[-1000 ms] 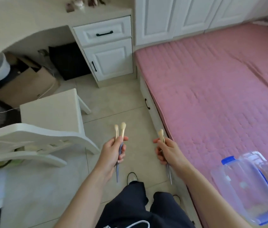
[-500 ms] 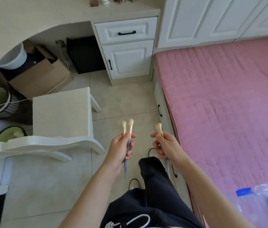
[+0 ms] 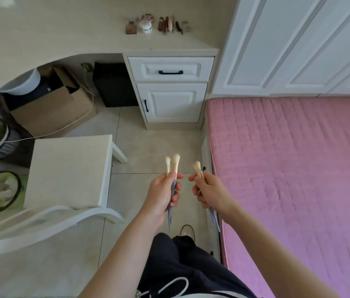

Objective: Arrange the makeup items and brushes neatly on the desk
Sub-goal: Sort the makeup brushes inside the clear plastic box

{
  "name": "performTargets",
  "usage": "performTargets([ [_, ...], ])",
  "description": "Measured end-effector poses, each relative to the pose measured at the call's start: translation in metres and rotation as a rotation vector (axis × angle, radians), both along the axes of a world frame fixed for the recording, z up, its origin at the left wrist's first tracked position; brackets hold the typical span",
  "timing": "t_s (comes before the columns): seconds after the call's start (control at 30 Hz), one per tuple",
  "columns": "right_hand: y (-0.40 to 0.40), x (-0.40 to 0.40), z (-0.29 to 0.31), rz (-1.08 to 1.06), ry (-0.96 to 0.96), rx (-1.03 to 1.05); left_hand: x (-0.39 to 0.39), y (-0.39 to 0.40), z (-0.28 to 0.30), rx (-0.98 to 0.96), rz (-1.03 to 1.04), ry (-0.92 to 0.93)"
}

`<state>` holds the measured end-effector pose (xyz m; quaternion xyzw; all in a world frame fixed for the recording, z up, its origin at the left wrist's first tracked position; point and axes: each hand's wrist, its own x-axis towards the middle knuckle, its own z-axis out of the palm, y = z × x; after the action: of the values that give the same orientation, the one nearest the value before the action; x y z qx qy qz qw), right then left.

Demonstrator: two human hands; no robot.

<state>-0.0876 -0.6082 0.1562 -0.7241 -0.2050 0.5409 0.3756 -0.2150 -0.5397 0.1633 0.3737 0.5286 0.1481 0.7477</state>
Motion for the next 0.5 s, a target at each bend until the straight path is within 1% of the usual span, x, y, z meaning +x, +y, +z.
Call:
performTargets([
  [0.27,0.065,0.041,-0.005,0.037,0.030,-0.023,0.032,0.065,-0.012,-0.030,0.028,0.043],
  [0.5,0.157,0.071,-0.009,0.018,0.015,-0.019,0.062,0.165,-0.017,-0.032,0.027,0.068],
])
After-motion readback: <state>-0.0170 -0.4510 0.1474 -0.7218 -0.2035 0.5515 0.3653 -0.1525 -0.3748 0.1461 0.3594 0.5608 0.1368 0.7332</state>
